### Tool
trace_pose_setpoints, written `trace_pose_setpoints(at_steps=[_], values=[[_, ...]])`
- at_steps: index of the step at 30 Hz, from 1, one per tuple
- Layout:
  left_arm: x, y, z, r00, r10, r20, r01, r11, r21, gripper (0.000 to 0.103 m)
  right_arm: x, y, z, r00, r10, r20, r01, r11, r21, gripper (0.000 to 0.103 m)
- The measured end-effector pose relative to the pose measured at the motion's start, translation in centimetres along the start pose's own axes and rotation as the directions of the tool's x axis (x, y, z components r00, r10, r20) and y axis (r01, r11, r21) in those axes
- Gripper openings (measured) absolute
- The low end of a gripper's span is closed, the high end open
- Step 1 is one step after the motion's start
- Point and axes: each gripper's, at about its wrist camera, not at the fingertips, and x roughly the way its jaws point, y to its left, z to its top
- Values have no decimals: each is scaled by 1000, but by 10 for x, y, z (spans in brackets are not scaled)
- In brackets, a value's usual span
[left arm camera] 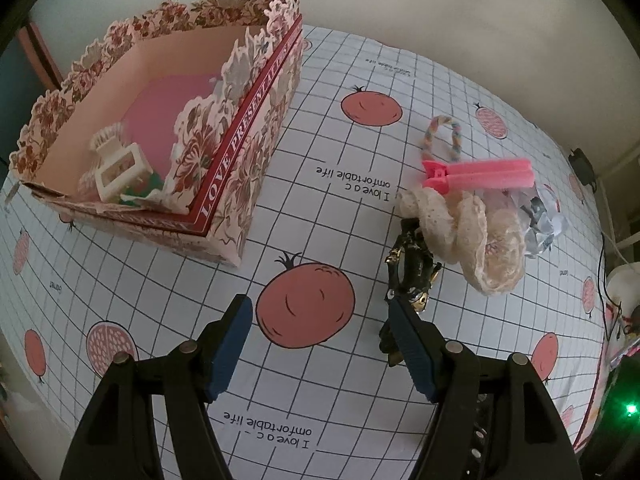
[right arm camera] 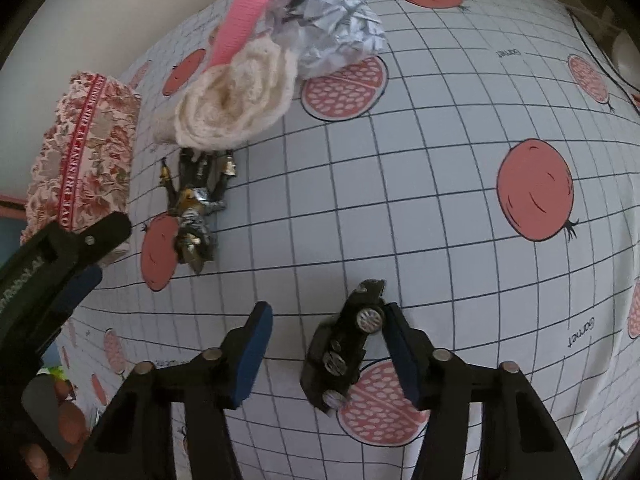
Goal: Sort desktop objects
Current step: 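Grasp the black toy car with the right gripper while the left approaches the black-gold figure, then close the left gripper on the black-gold robot figure while the right holds the car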
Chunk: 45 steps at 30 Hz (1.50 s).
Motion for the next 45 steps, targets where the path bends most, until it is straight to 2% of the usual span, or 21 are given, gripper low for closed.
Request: trace_pose_setpoints(at_steps=[7, 13, 20, 23, 28, 40, 45], values=[[3, -4, -1, 1000, -10, -10, 11, 1000, 13, 72, -1, 6, -3, 998, -51, 36, 52, 998, -42, 45], [8, -8, -1, 999, -30, -16, 30, 999, 23, 72, -4, -1, -2, 998, -32, 50, 34, 999, -27, 32], [8, -17, 0, 998, -65, 8, 65, 996, 56, 72, -8, -10, 4, 998, 39, 49, -40, 999, 14, 31], [12, -24, 0, 997, -70, 10, 69, 994, 82, 72, -18, -18, 9, 995, 52, 81, -56, 997, 47, 31], [23, -35, -1, 998, -62, 4, 61, 991, 123, 72, -36, -32, 17, 989, 57, 138, -72, 992, 103, 31], [44, -61, -5, 1000, -11, 6, 10, 977, 211, 72, -42, -54, 23, 984, 118, 135, -139, 979, 151, 30], [48, -66, -8, 1000, -20, -4, 20, 974, 227, 72, -42, -58, 22, 982, 131, 134, -152, 975, 161, 30]])
